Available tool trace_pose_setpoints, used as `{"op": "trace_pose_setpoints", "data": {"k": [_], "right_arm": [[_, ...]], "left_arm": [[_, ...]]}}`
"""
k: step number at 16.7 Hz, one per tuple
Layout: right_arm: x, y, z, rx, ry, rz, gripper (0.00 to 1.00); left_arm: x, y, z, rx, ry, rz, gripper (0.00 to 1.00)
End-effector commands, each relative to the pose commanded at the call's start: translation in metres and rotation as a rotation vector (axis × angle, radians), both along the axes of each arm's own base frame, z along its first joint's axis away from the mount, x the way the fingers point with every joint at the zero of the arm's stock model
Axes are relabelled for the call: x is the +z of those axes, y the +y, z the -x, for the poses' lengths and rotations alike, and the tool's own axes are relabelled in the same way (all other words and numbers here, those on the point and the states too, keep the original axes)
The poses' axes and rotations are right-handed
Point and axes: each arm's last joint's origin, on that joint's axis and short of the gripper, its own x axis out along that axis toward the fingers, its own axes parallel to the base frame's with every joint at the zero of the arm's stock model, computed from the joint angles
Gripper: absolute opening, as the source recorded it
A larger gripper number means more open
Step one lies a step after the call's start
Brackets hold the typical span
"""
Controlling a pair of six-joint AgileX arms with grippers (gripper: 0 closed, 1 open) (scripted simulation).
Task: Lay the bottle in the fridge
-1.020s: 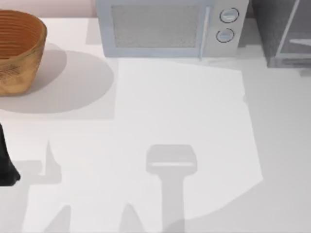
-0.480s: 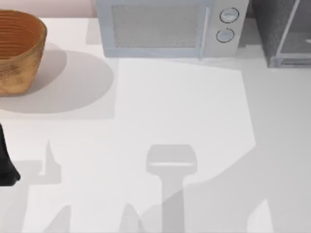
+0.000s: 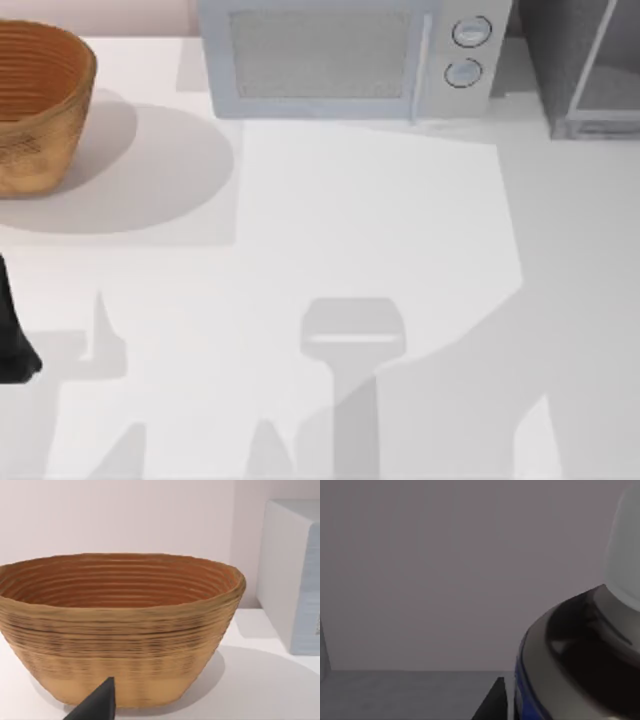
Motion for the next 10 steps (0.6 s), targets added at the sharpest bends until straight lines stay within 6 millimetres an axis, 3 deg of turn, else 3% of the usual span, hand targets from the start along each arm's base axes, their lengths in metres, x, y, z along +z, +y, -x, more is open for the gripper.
{"op": "trace_pose_setpoints", "data": {"k": [10], "right_arm": [[0.0,0.0,0.0,0.0,0.0,0.0,0.76]], "left_arm": [[0.0,0.0,0.0,0.0,0.0,0.0,1.0]]}}
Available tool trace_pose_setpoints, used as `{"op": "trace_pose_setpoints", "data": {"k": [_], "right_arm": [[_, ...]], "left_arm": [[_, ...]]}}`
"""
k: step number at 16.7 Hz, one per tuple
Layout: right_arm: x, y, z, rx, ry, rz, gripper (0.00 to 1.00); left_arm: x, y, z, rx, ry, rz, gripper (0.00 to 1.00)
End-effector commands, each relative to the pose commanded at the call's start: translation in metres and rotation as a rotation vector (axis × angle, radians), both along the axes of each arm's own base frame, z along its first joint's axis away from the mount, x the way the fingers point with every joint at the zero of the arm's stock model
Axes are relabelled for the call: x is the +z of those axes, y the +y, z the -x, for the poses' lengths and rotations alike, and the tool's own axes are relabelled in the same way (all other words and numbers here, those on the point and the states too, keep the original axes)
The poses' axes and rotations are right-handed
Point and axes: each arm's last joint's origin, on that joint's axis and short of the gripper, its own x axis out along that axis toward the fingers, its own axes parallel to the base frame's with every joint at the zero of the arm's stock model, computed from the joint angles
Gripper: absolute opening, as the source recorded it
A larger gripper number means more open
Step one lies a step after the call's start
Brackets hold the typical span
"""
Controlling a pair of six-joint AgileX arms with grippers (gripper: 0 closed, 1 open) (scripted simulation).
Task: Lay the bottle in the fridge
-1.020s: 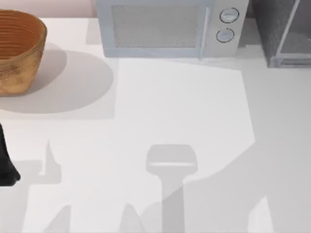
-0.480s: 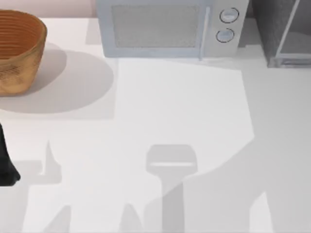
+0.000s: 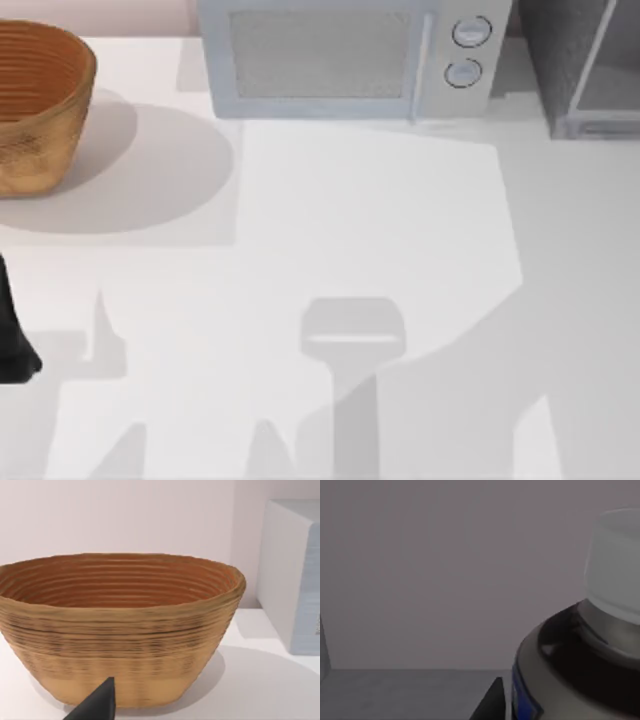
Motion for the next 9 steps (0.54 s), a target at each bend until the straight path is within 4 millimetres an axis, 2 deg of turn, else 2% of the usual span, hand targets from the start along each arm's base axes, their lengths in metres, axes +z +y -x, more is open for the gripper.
{"op": "trace_pose_setpoints", "data": {"k": [3,9], "right_arm": [[0.0,0.0,0.0,0.0,0.0,0.0,0.98],[0.0,0.0,0.0,0.0,0.0,0.0,1.0]], "left_arm": [[0.0,0.0,0.0,0.0,0.0,0.0,1.0],[0.0,0.0,0.0,0.0,0.0,0.0,1.0]]}}
